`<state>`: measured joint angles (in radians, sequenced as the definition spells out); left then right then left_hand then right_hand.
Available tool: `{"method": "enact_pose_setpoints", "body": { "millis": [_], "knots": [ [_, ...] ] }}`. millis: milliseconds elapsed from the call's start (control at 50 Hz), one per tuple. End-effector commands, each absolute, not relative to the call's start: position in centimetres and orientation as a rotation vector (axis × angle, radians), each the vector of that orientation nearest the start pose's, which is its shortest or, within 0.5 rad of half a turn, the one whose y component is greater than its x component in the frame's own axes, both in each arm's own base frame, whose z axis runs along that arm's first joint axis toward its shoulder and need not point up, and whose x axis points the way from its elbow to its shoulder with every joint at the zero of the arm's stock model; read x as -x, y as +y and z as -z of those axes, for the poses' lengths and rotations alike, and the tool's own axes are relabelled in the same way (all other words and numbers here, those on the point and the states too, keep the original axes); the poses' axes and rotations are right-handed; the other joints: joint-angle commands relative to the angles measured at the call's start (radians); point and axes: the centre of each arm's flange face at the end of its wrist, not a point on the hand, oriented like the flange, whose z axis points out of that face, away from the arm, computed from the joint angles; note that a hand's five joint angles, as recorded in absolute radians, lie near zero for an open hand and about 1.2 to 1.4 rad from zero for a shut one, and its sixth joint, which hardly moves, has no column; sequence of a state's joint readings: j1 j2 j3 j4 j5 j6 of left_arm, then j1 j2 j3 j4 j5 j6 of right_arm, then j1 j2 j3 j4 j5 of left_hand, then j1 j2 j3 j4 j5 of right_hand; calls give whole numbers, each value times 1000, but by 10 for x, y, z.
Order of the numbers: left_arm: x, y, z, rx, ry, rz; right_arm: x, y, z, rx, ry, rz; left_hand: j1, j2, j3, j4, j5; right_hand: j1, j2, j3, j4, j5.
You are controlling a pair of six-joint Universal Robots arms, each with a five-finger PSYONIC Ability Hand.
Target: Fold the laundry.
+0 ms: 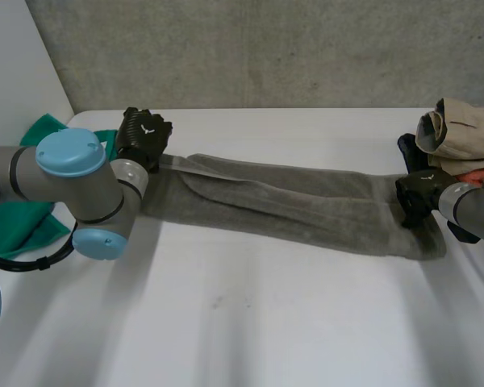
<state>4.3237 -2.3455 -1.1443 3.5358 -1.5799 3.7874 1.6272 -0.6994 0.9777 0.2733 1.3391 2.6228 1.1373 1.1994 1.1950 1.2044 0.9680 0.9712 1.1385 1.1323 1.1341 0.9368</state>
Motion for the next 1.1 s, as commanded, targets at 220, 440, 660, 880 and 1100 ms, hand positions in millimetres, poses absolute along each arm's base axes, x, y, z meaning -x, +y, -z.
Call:
{"method": "enact_pose_setpoints", "body": {
  "millis": [220, 440, 660, 880, 1100],
  "knots": [
    [290, -394, -183, -957, 1750, 2145, -182, -431, -154, 955, 2467, 1798, 259, 197, 201, 192, 254, 425, 258, 264, 262, 285],
    [293, -391, -181, -965, 1759, 2141, -181, -425, -146, 950, 2517, 1708, 259, 197, 201, 192, 254, -132, -299, -293, -295, -272],
    [291, -393, -182, -962, 1756, 2140, -176, -425, -119, 943, 2580, 1579, 259, 197, 201, 192, 254, -331, -499, -492, -494, -471],
    [289, -395, -183, -956, 1752, 2142, -178, -432, -119, 943, 2548, 1621, 259, 197, 201, 192, 254, 425, 258, 264, 262, 285],
    [293, -408, -189, -922, 1695, 2192, -187, -461, -152, 856, 2322, 2033, 259, 197, 201, 192, 254, 425, 258, 264, 262, 285]
  ]
}}
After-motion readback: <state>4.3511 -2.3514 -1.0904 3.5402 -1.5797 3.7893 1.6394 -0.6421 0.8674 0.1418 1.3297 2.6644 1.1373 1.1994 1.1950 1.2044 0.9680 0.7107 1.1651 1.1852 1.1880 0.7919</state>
